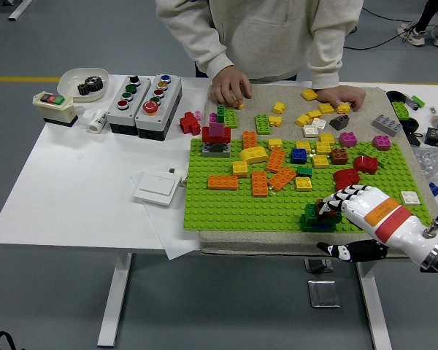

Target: Pick up the brick,pile it on top of brick,press brick,pick up the brick,pile it on top of brick,press brick

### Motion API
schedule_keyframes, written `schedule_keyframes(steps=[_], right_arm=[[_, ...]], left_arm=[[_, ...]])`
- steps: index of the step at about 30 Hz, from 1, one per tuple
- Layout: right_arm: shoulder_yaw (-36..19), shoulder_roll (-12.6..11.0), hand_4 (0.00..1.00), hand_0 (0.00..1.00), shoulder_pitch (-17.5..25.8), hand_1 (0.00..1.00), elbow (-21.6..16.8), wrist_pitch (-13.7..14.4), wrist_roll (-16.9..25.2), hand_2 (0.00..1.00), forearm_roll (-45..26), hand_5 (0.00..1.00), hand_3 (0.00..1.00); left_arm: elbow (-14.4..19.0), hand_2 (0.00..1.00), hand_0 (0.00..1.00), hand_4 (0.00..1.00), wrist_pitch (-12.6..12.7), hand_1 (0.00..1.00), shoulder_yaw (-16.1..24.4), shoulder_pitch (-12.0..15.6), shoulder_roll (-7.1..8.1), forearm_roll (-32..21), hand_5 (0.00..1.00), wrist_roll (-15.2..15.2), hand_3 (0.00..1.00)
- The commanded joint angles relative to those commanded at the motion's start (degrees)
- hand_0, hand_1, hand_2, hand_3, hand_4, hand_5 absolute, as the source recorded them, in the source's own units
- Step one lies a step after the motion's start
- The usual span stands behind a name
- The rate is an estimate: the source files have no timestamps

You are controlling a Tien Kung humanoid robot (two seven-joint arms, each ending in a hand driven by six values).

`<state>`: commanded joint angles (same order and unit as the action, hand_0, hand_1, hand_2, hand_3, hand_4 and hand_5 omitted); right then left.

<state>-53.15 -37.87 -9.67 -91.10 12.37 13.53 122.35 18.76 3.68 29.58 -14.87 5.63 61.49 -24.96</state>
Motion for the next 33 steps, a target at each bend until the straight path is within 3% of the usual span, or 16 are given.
schedule_keyframes(steps=[28, 33], right_arm=[[-1.2, -0.3, 0.793, 0.698, 0.2, 0.669, -2.8, 1.9, 0.1, 0.710, -1.1, 0.558, 0.589], [-1.9, -0.3, 0.794, 0.705, -1.3, 0.669, -1.6, 2.3, 0.0, 0.710, -2.2, 0.558, 0.593]], left_arm=[[0.0, 0.725, 0.653, 0.663, -0.2, 0.705, 0.3, 0.4, -0.02, 0.5, 0.663, -0.1, 0.587], [0.0, 0.725, 0.653, 0.663, -0.2, 0.706, 0.3, 0.3, -0.02, 0.5, 0.663, -0.1, 0.587]])
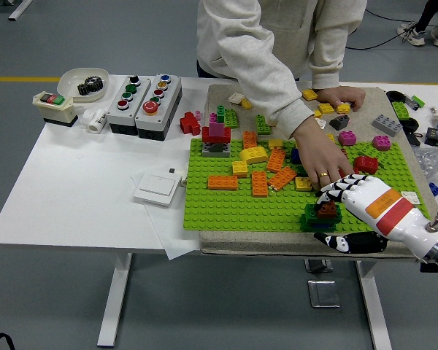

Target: Pick up the brick,pile it on top of brick,press brick,pick up the brick,pile it on top of brick,press brick

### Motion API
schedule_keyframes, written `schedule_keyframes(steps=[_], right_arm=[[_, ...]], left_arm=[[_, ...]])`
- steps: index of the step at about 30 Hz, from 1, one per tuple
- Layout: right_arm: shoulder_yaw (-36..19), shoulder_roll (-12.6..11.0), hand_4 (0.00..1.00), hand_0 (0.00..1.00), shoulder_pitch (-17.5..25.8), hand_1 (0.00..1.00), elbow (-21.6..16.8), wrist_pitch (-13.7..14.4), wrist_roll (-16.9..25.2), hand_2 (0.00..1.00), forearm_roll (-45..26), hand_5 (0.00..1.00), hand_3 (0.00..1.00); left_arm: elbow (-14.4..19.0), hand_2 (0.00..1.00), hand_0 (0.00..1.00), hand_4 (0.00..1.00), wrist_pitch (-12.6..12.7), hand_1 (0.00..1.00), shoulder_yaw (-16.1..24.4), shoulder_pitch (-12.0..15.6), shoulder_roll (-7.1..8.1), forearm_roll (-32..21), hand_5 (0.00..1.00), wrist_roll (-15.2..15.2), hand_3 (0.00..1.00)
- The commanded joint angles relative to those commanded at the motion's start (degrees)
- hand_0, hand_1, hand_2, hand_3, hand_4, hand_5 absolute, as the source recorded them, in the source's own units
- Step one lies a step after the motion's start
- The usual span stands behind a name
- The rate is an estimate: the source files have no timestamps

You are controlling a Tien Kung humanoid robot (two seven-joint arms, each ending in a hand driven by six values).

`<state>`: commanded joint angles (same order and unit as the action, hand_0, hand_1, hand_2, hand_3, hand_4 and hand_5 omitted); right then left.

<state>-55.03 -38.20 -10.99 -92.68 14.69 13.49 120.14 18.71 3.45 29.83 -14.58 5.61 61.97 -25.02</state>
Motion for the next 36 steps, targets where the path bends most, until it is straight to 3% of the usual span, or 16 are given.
schedule_keyframes(steps=[9, 10, 16, 21, 23, 26, 32, 36], right_arm=[[-1.8, -0.4, 0.794, 0.695, -4.6, 0.660, 5.3, 2.7, -2.6, 0.709, -2.3, 0.559, 0.591], [-2.0, -0.5, 0.795, 0.619, -6.0, 0.620, 6.5, 3.2, -3.8, 0.698, -2.5, 0.562, 0.592], [-2.1, -0.6, 0.803, 0.587, -10.0, 0.597, 10.9, 4.1, -7.0, 0.692, -3.9, 0.552, 0.610], [-1.2, -0.6, 0.803, 0.587, -14.5, 0.597, 16.9, 1.8, -9.3, 0.692, -3.4, 0.552, 0.610], [-0.6, -0.5, 0.846, 0.544, -15.8, 0.561, 19.4, 1.3, -9.7, 0.685, -3.4, 0.530, 0.661], [0.4, 0.2, 0.846, 0.544, -18.4, 0.561, 24.8, 0.7, -10.2, 0.685, -3.6, 0.530, 0.661], [0.4, 1.0, 0.877, 0.505, -19.5, 0.531, 31.5, -0.3, -9.9, 0.658, -4.4, 0.512, 0.688], [0.7, 1.1, 0.881, 0.502, -19.6, 0.523, 33.2, -1.0, -9.6, 0.651, -5.1, 0.499, 0.699]], left_arm=[[0.0, 0.725, 0.653, 0.663, 0.1, 0.706, 0.0, -0.1, 0.03, -0.1, 0.663, 0.0, 0.587], [0.0, 0.723, 0.653, 0.662, 0.1, 0.706, 0.0, -0.1, 0.05, -0.1, 0.662, 0.0, 0.587], [0.0, 0.725, 0.653, 0.663, 0.1, 0.706, 0.0, -0.1, 0.05, -0.2, 0.663, 0.0, 0.586], [-0.1, 0.725, 0.653, 0.663, 0.0, 0.706, 0.1, -0.2, 0.06, 0.0, 0.663, 0.0, 0.586], [-0.1, 0.724, 0.653, 0.663, 0.0, 0.706, 0.1, -0.2, 0.07, 0.0, 0.662, -0.1, 0.587], [-0.1, 0.724, 0.653, 0.663, 0.1, 0.706, 0.1, -0.2, 0.07, -0.1, 0.662, -0.1, 0.587], [0.0, 0.724, 0.653, 0.663, 0.1, 0.709, 0.1, 0.0, 0.01, -0.2, 0.663, -0.1, 0.586], [0.0, 0.724, 0.653, 0.663, 0.1, 0.710, 0.1, 0.1, -0.03, -0.3, 0.665, -0.1, 0.586]])
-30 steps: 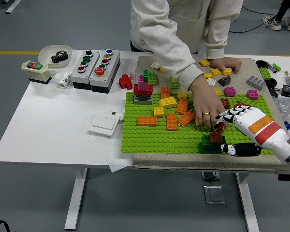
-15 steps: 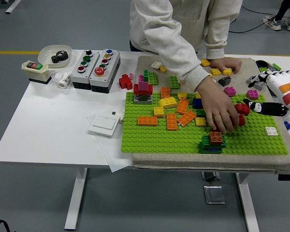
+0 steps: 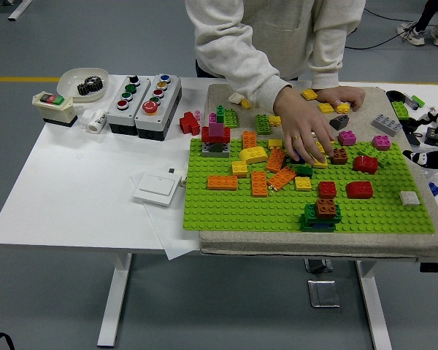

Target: Pick up the brick,pile it on top of brick,press brick,pick up the brick,pile it on top of brick,press brick

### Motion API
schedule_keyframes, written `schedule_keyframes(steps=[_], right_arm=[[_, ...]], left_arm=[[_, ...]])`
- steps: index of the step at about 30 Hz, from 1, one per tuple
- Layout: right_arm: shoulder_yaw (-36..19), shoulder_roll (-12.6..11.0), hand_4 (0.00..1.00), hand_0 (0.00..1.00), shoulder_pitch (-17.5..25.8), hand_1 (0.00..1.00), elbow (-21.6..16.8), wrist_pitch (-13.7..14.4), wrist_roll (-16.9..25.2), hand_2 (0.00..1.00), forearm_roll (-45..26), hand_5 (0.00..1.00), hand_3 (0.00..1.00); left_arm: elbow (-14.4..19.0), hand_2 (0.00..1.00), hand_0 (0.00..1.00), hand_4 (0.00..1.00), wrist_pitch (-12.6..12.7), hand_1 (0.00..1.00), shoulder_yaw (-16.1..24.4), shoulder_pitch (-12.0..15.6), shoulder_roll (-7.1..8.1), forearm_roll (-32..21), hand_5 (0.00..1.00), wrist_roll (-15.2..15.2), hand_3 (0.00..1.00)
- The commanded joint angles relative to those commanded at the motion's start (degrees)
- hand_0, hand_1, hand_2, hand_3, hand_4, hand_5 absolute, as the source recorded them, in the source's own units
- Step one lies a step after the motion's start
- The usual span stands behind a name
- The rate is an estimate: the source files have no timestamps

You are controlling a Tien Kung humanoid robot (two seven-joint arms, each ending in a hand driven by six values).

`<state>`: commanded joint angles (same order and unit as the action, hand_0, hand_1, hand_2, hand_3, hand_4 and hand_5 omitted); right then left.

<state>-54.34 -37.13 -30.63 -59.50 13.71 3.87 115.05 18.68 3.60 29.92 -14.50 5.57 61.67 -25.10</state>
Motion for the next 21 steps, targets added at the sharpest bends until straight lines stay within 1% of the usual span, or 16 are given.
schedule_keyframes(steps=[9, 10, 13, 15, 16, 19, 21], right_arm=[[2.6, 0.5, 0.870, 0.502, -1.6, 0.519, 3.2, 0.0, 0.3, 0.652, -3.3, 0.499, 0.699], [3.2, 0.6, 0.866, 0.501, -2.1, 0.520, 3.7, 0.1, 0.5, 0.659, -4.1, 0.506, 0.679], [4.3, 0.9, 0.866, 0.501, -2.9, 0.520, 4.7, 0.3, 0.7, 0.659, -5.4, 0.506, 0.679], [5.9, 1.4, 0.866, 0.501, -4.0, 0.520, 5.8, 0.3, 0.7, 0.659, -6.7, 0.506, 0.679], [6.9, 1.7, 0.899, 0.501, -4.6, 0.527, 6.3, 0.3, 0.7, 0.659, -7.2, 0.503, 0.697], [8.5, 2.5, 0.899, 0.501, -5.6, 0.527, 7.2, 0.3, 0.7, 0.659, -8.0, 0.503, 0.697], [9.6, 3.4, 0.899, 0.501, -6.6, 0.527, 8.5, 0.4, 0.6, 0.659, -9.2, 0.503, 0.697]], left_arm=[[0.1, 0.722, 0.653, 0.663, -0.2, 0.706, 0.3, 0.2, -0.07, 0.5, 0.665, -0.1, 0.586], [0.1, 0.723, 0.653, 0.662, -0.2, 0.706, 0.3, 0.2, -0.08, 0.5, 0.664, -0.1, 0.586], [0.1, 0.723, 0.653, 0.662, -0.2, 0.706, 0.4, 0.3, -0.08, 0.6, 0.664, -0.2, 0.586], [0.1, 0.723, 0.653, 0.662, -0.3, 0.706, 0.5, 0.4, -0.09, 0.8, 0.664, -0.2, 0.586], [0.1, 0.723, 0.653, 0.661, -0.3, 0.705, 0.6, 0.4, -0.09, 0.9, 0.664, -0.3, 0.585], [0.2, 0.723, 0.653, 0.661, -0.5, 0.705, 0.7, 0.5, -0.10, 1.1, 0.664, -0.3, 0.585], [0.2, 0.723, 0.653, 0.661, -0.5, 0.705, 0.7, 0.5, -0.11, 1.2, 0.664, -0.4, 0.585]])
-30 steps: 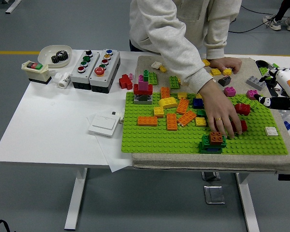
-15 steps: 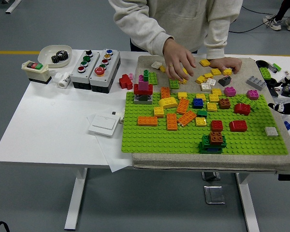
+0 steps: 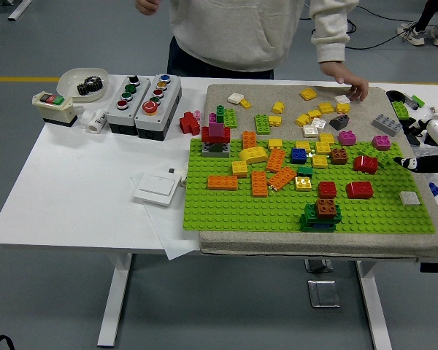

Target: Pick up the brick,pile it on top of brick,press brick,pick up the brick,pile it on top of brick,press brick

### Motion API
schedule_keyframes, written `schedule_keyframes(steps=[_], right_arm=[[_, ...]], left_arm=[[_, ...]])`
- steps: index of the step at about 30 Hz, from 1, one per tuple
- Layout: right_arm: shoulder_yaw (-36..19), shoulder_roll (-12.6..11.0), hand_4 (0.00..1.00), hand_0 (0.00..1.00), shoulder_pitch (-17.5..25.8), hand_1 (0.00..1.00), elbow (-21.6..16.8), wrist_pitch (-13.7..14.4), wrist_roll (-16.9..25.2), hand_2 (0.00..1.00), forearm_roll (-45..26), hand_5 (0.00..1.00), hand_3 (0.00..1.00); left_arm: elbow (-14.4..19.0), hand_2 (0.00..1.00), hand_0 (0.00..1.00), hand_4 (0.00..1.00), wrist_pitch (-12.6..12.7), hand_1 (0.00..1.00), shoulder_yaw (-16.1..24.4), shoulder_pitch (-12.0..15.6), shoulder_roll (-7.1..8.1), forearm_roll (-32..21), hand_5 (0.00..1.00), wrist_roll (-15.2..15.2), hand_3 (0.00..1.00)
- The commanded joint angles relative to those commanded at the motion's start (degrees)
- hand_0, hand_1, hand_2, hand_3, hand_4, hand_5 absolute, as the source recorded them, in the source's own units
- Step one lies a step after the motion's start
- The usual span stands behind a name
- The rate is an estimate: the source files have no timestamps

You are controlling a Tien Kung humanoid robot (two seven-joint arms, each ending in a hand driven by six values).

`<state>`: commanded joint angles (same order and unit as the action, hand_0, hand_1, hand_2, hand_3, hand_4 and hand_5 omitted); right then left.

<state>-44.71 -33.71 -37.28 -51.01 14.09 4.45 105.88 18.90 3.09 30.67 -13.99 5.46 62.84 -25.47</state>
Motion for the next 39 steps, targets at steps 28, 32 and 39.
schedule_keyframes(steps=[28, 32, 39], right_arm=[[3.9, 3.7, 0.891, 0.415, -3.5, 0.280, 7.6, 1.5, -0.1, 0.333, -6.2, 0.492, 0.707], [3.7, 3.8, 0.948, 0.429, -3.3, 0.261, 7.4, 1.3, -0.4, 0.314, -6.0, 0.516, 0.762], [3.0, 4.0, 0.998, 0.406, -3.1, 0.214, 7.4, 1.0, -2.4, 0.264, -7.3, 0.716, 0.881]], left_arm=[[0.0, 0.718, 0.653, 0.660, 0.3, 0.705, -0.6, -0.1, 0.05, -1.3, 0.665, 0.2, 0.585], [0.0, 0.719, 0.652, 0.660, 0.3, 0.704, -0.7, -0.1, 0.02, -1.3, 0.665, 0.2, 0.586], [0.0, 0.719, 0.652, 0.660, 0.4, 0.705, -0.8, -0.2, 0.05, -1.5, 0.665, 0.3, 0.586]])
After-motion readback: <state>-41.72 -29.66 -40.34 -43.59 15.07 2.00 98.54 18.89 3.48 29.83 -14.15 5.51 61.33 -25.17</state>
